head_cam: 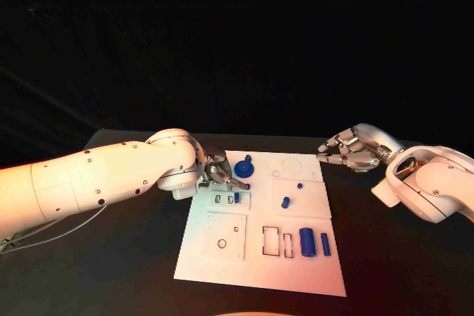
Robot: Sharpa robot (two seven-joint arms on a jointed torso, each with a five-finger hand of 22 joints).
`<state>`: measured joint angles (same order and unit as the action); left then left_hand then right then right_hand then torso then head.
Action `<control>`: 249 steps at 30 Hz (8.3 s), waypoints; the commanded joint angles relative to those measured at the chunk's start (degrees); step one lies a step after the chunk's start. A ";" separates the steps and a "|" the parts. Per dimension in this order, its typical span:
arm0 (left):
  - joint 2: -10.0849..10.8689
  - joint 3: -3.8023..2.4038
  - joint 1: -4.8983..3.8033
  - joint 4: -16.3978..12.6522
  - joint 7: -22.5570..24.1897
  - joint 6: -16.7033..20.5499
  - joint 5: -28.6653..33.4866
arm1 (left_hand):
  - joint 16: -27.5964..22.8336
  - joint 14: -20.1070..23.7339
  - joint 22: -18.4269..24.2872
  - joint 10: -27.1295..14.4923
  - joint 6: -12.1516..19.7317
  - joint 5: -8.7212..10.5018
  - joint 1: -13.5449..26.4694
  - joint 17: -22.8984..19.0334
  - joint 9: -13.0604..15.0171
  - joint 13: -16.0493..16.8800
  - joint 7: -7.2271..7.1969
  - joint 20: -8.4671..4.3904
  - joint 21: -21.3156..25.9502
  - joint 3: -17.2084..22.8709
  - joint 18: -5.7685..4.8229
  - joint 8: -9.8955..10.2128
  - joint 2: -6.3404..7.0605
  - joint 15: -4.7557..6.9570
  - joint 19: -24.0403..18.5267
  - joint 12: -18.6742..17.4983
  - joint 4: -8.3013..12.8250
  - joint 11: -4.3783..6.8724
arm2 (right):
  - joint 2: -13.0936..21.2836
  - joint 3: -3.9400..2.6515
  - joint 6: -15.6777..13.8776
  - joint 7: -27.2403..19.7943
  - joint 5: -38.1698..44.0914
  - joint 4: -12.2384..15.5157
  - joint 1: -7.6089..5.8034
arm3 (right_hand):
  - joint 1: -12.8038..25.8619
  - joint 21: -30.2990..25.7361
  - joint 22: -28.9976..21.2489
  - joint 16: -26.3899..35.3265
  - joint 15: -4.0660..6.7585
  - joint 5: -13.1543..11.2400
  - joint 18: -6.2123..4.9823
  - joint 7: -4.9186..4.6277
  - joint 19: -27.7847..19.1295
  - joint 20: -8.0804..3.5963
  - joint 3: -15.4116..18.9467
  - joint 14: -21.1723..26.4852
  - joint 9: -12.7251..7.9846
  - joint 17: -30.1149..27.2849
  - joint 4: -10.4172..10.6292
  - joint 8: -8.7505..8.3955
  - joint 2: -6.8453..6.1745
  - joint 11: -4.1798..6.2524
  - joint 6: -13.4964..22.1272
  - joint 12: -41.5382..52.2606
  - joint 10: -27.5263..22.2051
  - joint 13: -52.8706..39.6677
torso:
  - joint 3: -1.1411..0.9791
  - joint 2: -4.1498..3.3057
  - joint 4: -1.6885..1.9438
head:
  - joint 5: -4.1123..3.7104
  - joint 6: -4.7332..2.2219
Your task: Assemble the parts on the task board
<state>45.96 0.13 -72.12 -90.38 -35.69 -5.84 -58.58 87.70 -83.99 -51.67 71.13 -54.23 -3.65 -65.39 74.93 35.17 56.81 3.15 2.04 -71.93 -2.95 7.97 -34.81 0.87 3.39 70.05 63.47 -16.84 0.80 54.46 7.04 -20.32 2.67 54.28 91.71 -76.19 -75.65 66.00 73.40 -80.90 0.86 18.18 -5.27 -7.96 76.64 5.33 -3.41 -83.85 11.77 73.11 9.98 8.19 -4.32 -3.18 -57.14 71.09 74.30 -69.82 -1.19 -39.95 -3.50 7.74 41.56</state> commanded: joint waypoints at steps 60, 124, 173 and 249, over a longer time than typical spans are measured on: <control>-6.02 1.38 -0.13 6.96 -1.64 -8.42 -3.18 | 0.48 -4.67 -1.14 -0.10 1.23 0.30 -1.95 11.81 1.34 0.60 -0.04 0.30 -1.08 -1.30 -0.90 -0.46 -1.65 0.33 0.33 0.77 0.34 -0.17 | -0.21 -0.04 -1.04 1.58 2.85 0.30 -0.02 | 0.68 -0.59 -0.03 0.59 0.48 1.91 -0.26 0.40 0.34 -0.41 0.72 -2.32 0.25 -0.08 0.51 0.87 -0.11 0.38 0.34 0.08 0.43 0.00 | -0.14 -0.06 -0.05 | 0.40 1.73; -1.51 1.28 -0.04 1.72 -0.21 -0.55 3.96 | 1.42 -5.31 -3.20 0.50 2.20 0.22 -11.01 13.35 5.59 -0.55 0.40 0.45 -2.96 45.47 -1.04 2.31 8.94 0.32 -0.10 -0.61 8.37 -0.20 | -0.36 -0.04 -1.74 1.93 2.85 0.23 -0.01 | 1.14 -0.80 -0.06 0.59 0.55 2.42 -0.27 0.45 0.48 -0.49 0.87 -2.43 0.36 0.10 1.14 1.20 0.32 0.44 0.36 0.57 0.92 -0.38 | -0.18 -0.09 0.02 | 0.98 1.51; 0.97 1.45 5.73 -2.70 0.76 10.57 -12.17 | 2.30 -6.01 -9.18 5.18 -0.81 0.26 -8.08 15.07 6.43 3.39 -0.84 -0.36 -6.09 50.70 -2.14 2.00 13.53 1.38 3.91 2.84 9.73 0.98 | -0.01 -0.03 -2.30 1.58 2.68 0.20 0.10 | 1.75 -1.12 -0.15 0.68 0.59 3.29 -0.29 0.50 0.57 -0.54 1.04 -2.48 0.44 0.13 2.04 1.45 0.89 0.47 0.57 0.53 0.88 -0.22 | -0.17 -0.14 0.02 | 1.24 1.84; 1.01 1.42 6.24 -2.05 -0.34 7.23 -12.56 | 2.30 -6.01 -10.80 6.76 -3.59 0.32 -1.09 15.07 7.70 5.08 -2.88 -1.41 -6.65 43.10 -2.50 -0.12 13.44 2.65 5.11 4.44 4.60 2.52 | 0.22 -0.03 -2.37 1.59 2.60 0.36 0.11 | 2.01 -1.18 -0.13 0.72 0.60 3.78 -0.28 0.51 0.64 -0.56 1.12 -2.51 0.47 0.14 2.46 1.58 1.10 0.48 0.64 0.56 0.90 -0.21 | -0.20 -0.08 -0.02 | 1.27 2.61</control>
<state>47.03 1.40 -66.08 -92.50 -35.36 2.89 -71.60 89.63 -84.18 -62.42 77.58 -55.72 -3.40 -66.78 74.94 41.75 61.82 1.93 0.71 -78.33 40.26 6.27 -34.72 14.40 5.64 74.65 67.69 -11.92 3.13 54.70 7.04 -22.61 4.56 56.54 92.03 -76.10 -74.12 65.02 73.33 -80.47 1.03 21.65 -5.27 -7.54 77.07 4.91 -2.22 -84.03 12.16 73.20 12.12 9.51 -3.25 -2.77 -56.72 71.43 74.73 -70.09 -1.39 -40.01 -3.49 9.01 44.16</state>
